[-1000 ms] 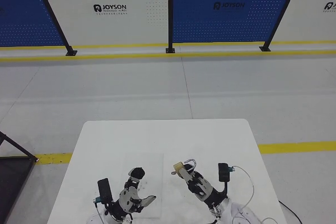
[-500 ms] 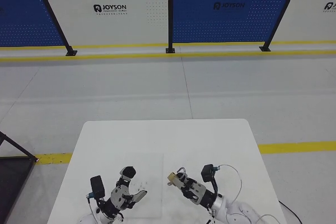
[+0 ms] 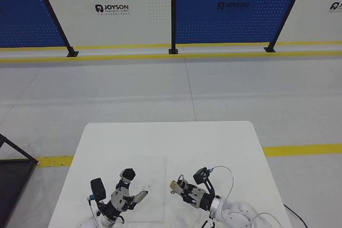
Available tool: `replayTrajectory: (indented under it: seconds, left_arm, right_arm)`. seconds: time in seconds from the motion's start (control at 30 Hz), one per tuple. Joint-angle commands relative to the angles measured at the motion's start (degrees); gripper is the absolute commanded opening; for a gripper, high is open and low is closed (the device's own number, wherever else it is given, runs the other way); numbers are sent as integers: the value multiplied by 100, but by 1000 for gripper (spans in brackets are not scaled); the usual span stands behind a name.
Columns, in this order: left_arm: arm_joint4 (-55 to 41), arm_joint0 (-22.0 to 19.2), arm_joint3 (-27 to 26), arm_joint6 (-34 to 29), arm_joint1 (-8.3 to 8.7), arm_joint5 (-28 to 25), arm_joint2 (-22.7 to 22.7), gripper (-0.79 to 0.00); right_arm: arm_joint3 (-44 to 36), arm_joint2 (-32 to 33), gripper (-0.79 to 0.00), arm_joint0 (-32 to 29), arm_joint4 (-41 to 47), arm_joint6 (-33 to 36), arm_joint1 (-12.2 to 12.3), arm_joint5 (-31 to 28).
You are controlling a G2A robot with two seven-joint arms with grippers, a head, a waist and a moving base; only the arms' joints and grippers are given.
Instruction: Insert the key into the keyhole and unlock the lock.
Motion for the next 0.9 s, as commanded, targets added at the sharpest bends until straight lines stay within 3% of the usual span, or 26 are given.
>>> replayTrajectory:
  seconds: [0.0, 0.47, 0.53, 0.6, 0.63, 0.7, 0.73, 0.87]
  left_arm:
    - [0, 0, 0, 0, 0, 0, 0, 0]
    - [0, 0, 0, 0, 0, 0, 0, 0]
    - [0, 0, 0, 0, 0, 0, 0, 0]
    - [0, 0, 0, 0, 0, 0, 0, 0]
    - [0, 0, 0, 0, 0, 0, 0, 0]
    - [0, 0, 0, 0, 0, 0, 0, 0]
    - [0, 0, 0, 0, 0, 0, 0, 0]
    - [0, 0, 0, 0, 0, 0, 0, 0]
  right_arm:
    - [26, -33, -785, 31, -23, 105, 3, 35]
    - [586, -400, -785, 543, -153, 521, -79, 815]
    - [646, -430, -659, 599, -126, 559, -87, 833]
    - [693, -450, -600, 648, -114, 593, -92, 851]
    - [715, -460, -489, 667, -107, 600, -94, 870]
    - [739, -487, -360, 697, -112, 611, -100, 903]
    - [749, -498, 0, 706, -107, 610, -102, 913]
    - [760, -511, 0, 716, -34, 626, -102, 908]
